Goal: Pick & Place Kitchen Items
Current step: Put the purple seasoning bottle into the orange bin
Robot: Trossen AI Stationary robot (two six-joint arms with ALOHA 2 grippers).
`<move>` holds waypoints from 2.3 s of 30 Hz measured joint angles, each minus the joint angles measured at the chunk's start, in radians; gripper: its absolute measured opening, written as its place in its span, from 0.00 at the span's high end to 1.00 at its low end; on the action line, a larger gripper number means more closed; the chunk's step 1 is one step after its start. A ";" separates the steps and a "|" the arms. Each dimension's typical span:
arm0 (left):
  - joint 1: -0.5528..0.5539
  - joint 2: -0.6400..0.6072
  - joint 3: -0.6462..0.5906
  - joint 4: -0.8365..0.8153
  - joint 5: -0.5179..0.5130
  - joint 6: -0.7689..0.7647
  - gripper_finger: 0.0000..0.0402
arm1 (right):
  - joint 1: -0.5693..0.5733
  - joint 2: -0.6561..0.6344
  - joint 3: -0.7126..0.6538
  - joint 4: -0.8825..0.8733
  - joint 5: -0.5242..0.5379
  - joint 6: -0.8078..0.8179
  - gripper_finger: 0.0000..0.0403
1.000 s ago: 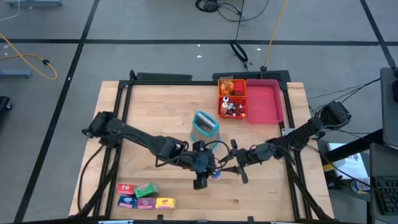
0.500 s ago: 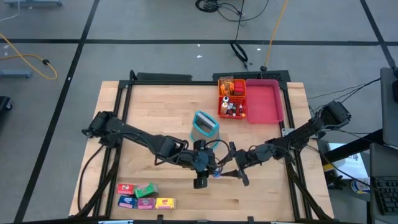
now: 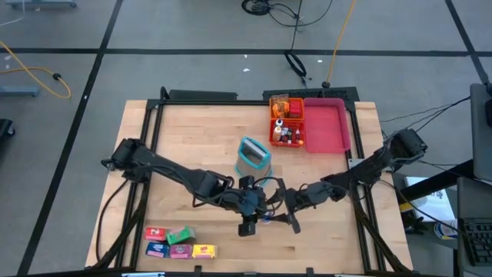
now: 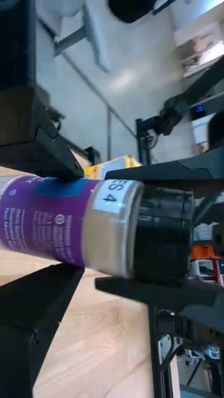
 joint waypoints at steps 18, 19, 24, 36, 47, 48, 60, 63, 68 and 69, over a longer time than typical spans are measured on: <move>-0.003 0.003 0.000 -0.003 -0.011 0.004 0.46 | -0.024 0.014 0.045 -0.076 -0.011 -0.008 0.70; -0.003 0.003 0.000 -0.004 -0.011 0.004 0.46 | -0.024 0.014 0.045 -0.079 -0.011 -0.008 0.70; -0.002 0.003 0.000 -0.008 0.004 0.020 0.46 | -0.024 0.008 0.045 -0.084 -0.023 -0.008 0.70; 0.000 -0.072 0.000 -0.063 0.008 0.036 0.46 | 0.005 -0.079 0.051 -0.164 0.024 -0.022 0.70; 0.001 -0.085 -0.002 -0.020 0.005 0.065 0.45 | 0.028 -0.114 0.049 -0.210 0.074 -0.036 0.70; 0.001 -0.084 -0.002 -0.019 0.008 0.077 0.44 | 0.028 -0.114 0.048 -0.213 0.072 -0.038 0.70; -0.008 -0.103 0.000 -0.048 -0.055 0.098 0.18 | 0.036 -0.120 0.042 -0.263 0.060 -0.039 0.70; -0.016 -0.106 0.000 -0.128 -0.054 0.092 0.16 | 0.048 -0.160 0.042 -0.313 0.107 -0.045 0.70; -0.042 -0.106 -0.001 -0.212 -0.095 0.041 0.15 | 0.095 -0.271 0.043 -0.484 0.298 -0.059 0.70; -0.050 -0.106 -0.001 -0.212 -0.111 0.030 0.15 | 0.105 -0.296 0.043 -0.522 0.348 -0.062 0.70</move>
